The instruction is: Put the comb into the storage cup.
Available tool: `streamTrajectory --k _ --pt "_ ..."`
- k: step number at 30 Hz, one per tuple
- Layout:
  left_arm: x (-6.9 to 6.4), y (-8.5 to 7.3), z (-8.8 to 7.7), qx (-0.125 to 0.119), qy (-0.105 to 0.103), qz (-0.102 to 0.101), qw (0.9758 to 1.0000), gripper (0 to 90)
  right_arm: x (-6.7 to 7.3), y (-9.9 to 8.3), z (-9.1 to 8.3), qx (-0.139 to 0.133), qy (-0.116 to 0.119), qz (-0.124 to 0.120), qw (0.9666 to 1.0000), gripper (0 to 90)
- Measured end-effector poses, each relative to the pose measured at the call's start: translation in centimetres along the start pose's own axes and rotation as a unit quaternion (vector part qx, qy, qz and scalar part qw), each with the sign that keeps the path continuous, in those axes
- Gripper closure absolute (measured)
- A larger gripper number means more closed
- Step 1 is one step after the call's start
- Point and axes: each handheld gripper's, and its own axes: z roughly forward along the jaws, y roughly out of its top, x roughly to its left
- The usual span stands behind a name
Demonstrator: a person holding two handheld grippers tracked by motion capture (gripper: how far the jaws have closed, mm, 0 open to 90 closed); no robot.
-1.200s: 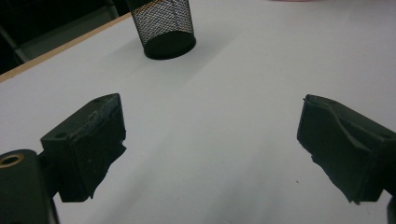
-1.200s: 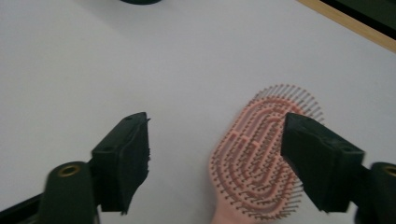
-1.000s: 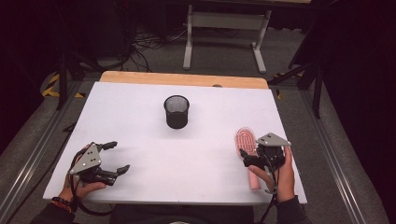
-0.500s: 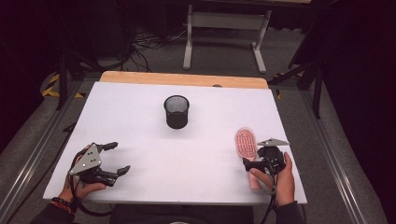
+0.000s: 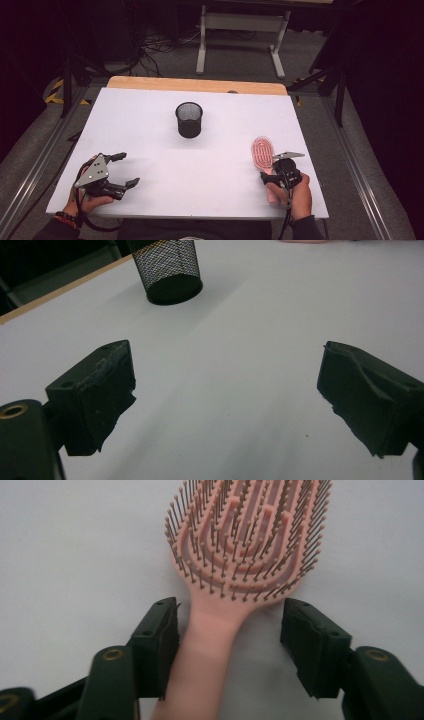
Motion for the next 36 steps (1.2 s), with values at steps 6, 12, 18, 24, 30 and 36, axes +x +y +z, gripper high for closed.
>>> streamTrajectory --k 6,12,18,24,30,36 --pt "0.0 0.0 0.0 0.001 0.000 -0.002 1.0000 9.3 -0.7 0.1 -0.1 -0.009 -0.003 -0.007 0.9999 69.1" --pt "0.0 -0.1 0.1 0.004 -0.002 -0.003 1.0000 9.3 -0.8 0.1 0.0 -0.017 0.002 -0.030 0.9994 69.5" --pt "0.0 0.0 0.1 0.006 0.000 -0.002 1.0000 9.3 -0.9 0.1 0.0 -0.034 0.004 -0.041 0.9986 69.5" --pt "0.0 0.0 0.2 0.006 -0.001 -0.004 1.0000 9.4 -1.2 0.1 -0.3 -0.062 -0.001 -0.040 0.9973 69.5" --pt "-0.2 0.1 0.5 0.009 -0.004 -0.004 0.9999 9.7 -1.4 0.1 -0.3 -0.087 -0.007 -0.048 0.9950 69.5" --pt "-0.4 0.3 0.8 0.010 -0.006 -0.002 0.9999 10.2 -1.0 0.2 -0.6 -0.130 -0.021 -0.064 0.9891 69.5"
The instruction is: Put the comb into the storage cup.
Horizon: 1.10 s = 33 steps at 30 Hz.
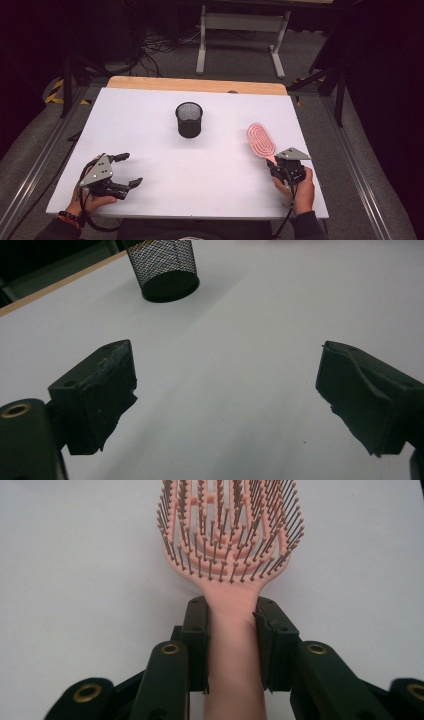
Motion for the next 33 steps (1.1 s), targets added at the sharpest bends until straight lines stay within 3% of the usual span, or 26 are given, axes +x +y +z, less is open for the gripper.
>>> streamTrajectory --k 10,20,33 --pt "-0.1 0.4 0.5 -0.001 -0.002 -0.004 1.0000 10.6 0.5 0.5 -1.3 -0.080 -0.017 -0.005 0.9967 69.5" --pt "0.1 1.1 0.7 -0.017 0.003 -0.019 0.9997 11.1 1.9 1.4 -2.4 -0.142 0.001 -0.018 0.9897 69.5" --pt "0.9 2.3 1.3 -0.025 0.005 -0.021 0.9995 11.3 3.3 2.7 -2.8 -0.182 0.006 -0.039 0.9826 69.5"
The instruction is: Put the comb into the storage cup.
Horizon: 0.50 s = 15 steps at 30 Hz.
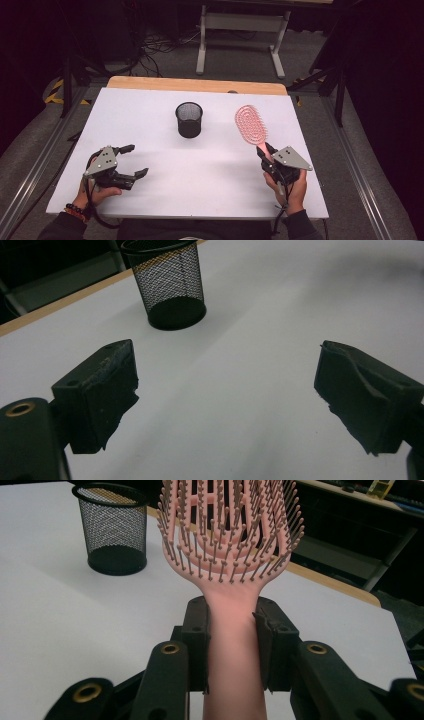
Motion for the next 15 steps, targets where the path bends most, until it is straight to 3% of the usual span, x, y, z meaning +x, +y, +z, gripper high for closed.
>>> streamTrajectory --k 8,15 --pt "-0.1 1.7 0.9 -0.018 0.002 0.006 0.9998 12.4 1.2 0.9 0.1 -0.030 0.011 -0.016 0.9994 69.5" --pt "-0.8 3.1 1.9 -0.025 -0.022 0.004 0.9994 12.1 2.6 1.6 0.5 -0.041 0.021 -0.031 0.9985 69.5"
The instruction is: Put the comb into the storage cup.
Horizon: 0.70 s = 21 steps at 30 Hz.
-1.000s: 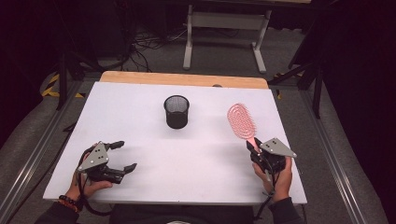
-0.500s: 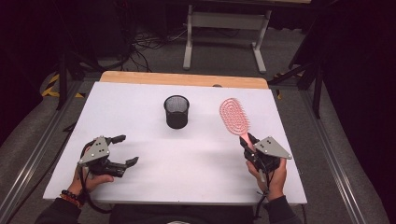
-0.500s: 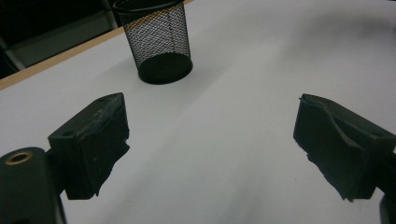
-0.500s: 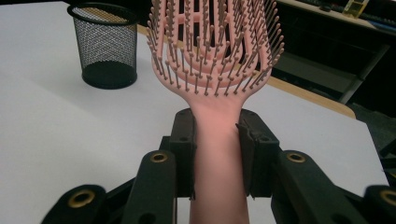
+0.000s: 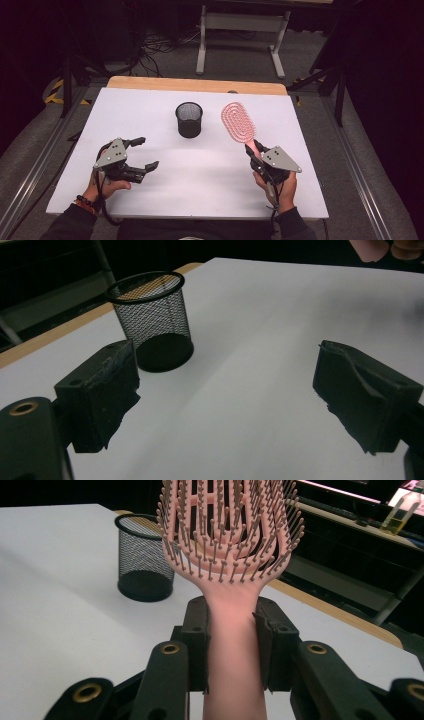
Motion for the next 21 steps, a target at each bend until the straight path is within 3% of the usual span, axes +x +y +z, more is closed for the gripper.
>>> streamTrajectory --k 11,21 --pt "-0.6 1.1 1.2 0.001 -0.012 0.002 0.9999 12.3 1.9 1.0 0.4 -0.018 0.025 -0.015 0.9994 69.5" --pt "-0.7 2.6 2.2 -0.022 -0.032 -0.007 0.9992 12.1 3.4 1.6 1.4 -0.023 0.038 -0.025 0.9987 69.5"
